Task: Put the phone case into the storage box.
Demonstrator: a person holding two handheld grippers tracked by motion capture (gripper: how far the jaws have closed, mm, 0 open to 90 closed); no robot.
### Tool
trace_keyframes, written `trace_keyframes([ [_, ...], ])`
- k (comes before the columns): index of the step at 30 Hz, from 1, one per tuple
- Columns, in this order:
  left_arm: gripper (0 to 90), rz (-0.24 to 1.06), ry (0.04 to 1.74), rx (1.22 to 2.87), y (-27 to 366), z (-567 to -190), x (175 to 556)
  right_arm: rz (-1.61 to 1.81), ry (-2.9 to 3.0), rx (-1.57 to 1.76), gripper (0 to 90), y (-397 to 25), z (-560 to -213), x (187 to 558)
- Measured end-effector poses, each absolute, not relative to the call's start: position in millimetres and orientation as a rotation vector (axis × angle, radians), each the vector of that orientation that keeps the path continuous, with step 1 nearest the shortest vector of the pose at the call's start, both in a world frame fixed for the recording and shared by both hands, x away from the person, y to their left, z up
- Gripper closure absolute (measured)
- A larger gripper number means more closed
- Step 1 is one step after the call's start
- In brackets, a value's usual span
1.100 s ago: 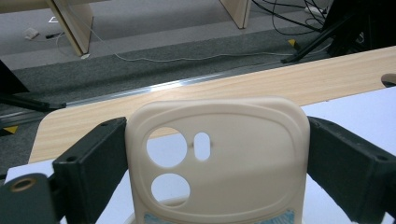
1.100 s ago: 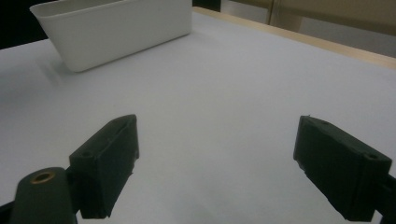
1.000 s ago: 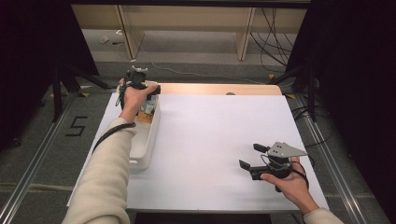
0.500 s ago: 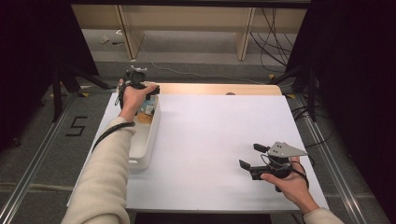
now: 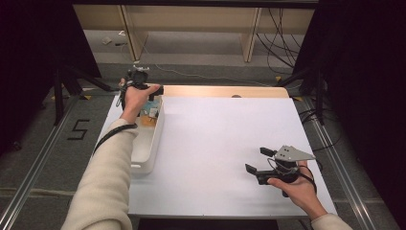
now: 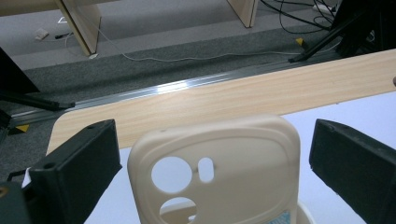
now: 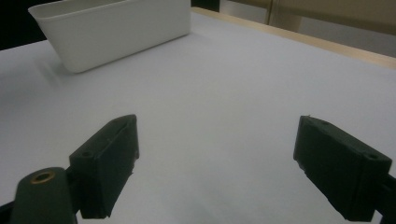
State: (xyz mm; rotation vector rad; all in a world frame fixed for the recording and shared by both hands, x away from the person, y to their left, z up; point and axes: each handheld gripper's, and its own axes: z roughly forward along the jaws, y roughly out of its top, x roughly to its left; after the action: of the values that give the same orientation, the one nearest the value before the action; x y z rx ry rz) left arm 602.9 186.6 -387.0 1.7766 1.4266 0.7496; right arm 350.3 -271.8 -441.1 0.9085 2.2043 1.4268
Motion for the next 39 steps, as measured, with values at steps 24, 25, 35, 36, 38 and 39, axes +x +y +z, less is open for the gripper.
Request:
trace_keyframes([
  [24, 0.0, 0.714, 1.345, 1.759, 193, -364, 578, 1.42, 2.194, 0.922, 14.8, -272, -441, 351],
  [25, 0.0, 0.714, 1.346, 1.754, 194, -363, 577, 1.419, 2.194, 0.922, 14.8, -272, -441, 350],
  [35, 0.0, 0.688, 1.314, 1.75, 193, -360, 566, 1.418, 2.191, 0.927, 14.7, -273, -441, 350],
  [36, 0.0, 0.682, 1.31, 1.753, 192, -360, 564, 1.419, 2.191, 0.928, 14.7, -273, -441, 351],
  [38, 0.0, 0.682, 1.304, 1.754, 192, -360, 562, 1.418, 2.191, 0.929, 14.7, -273, -441, 351],
  [39, 0.0, 0.683, 1.3, 1.757, 192, -360, 560, 1.419, 2.191, 0.929, 14.7, -273, -441, 351],
])
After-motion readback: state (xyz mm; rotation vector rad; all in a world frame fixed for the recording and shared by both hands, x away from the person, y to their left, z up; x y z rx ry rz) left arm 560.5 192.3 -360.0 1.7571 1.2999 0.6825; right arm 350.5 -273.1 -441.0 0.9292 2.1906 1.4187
